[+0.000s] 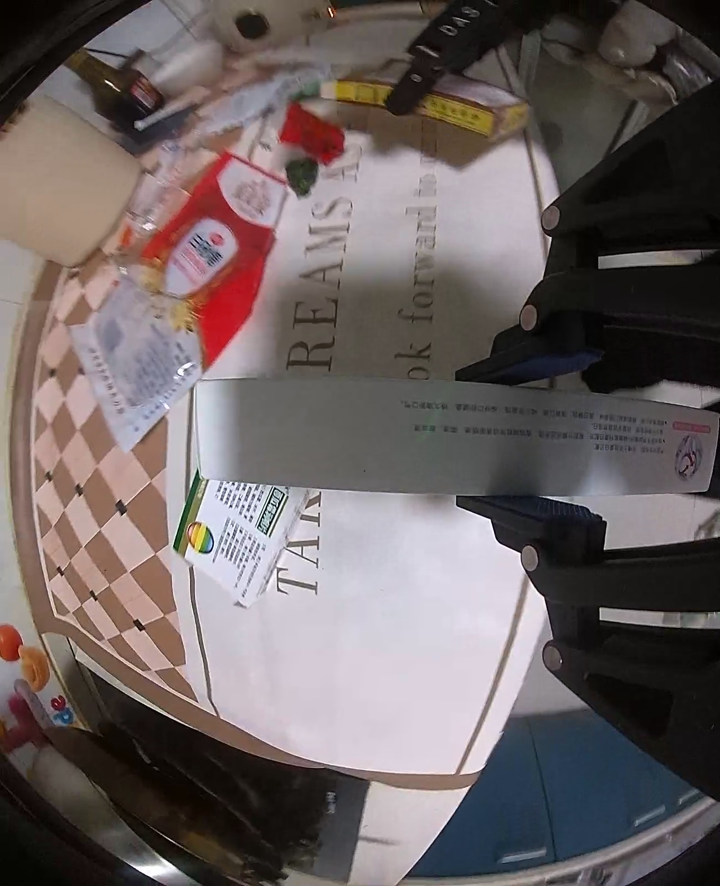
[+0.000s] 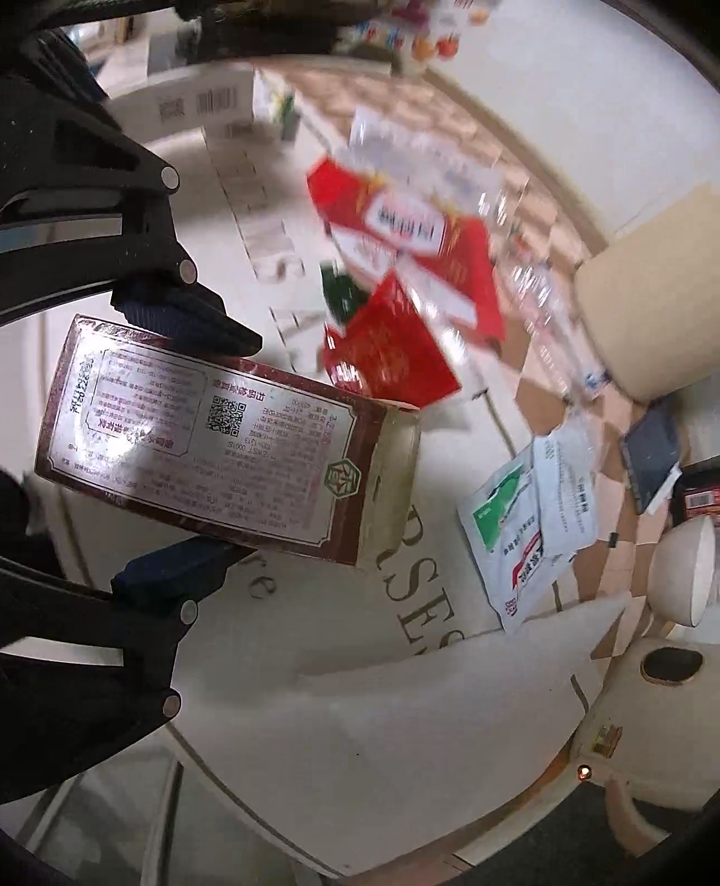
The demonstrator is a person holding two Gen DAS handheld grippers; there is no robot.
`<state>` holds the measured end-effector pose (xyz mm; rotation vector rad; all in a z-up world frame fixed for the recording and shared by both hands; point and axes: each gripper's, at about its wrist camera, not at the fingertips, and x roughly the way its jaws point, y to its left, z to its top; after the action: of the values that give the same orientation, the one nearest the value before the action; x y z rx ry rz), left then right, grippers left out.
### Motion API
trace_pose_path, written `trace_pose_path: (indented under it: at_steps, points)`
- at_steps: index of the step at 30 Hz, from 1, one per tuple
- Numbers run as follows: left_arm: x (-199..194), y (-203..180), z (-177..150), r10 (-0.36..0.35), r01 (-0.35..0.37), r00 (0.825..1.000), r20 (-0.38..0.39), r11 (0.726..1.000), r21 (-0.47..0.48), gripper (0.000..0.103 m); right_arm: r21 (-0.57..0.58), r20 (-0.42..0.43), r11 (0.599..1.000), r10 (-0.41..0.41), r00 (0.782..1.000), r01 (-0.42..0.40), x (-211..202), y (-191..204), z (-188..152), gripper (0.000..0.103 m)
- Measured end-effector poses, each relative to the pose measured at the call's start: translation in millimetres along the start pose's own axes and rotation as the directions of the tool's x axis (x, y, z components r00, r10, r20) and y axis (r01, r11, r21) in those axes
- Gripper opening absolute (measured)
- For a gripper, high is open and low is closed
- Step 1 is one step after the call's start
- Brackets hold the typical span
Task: Collect trash
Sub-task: 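Grasp the white box with the left tool while the right tool grasps the brown-red packet, then carry both items over the bin and open both tools to drop them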
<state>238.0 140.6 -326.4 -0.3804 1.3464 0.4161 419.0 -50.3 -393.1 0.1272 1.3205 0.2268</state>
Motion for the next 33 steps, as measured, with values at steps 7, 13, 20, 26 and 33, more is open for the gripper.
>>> trace_pose_path:
  at_steps: [7, 13, 20, 26, 33]
  points:
    - [-52.4, 2.4, -48.7, -0.152, 0.151, 0.988, 0.031, 0.988, 0.019, 0.032, 0.013, 0.051, 0.984, 0.179, 0.982, -0.180, -60.9, -7.7, -53.9, 0.064]
    - [-21.1, 27.4, -130.8, -0.209, 0.212, 0.974, -0.086, 0.977, 0.028, 0.032, 0.021, -0.016, 0.980, 0.199, 0.980, -0.198, -73.0, -39.4, -169.5, 0.064]
    - [134.1, 36.2, -207.0, -0.229, 0.232, 0.907, -0.355, 0.972, -0.034, 0.032, 0.029, -0.240, 0.991, 0.130, 0.962, -0.127, 30.3, -78.4, -293.7, 0.064]
    - [337.4, 31.6, -245.7, -0.309, 0.241, 0.805, -0.507, 0.950, -0.197, 0.032, 0.037, -0.397, 0.995, 0.101, 0.912, -0.094, 180.3, -121.6, -366.2, 0.064]
    - [484.9, 30.9, -273.5, -0.327, 0.228, 0.734, -0.595, 0.944, -0.238, 0.035, 0.005, -0.498, 0.991, 0.116, 0.860, -0.131, 347.5, -153.3, -406.4, 0.064]
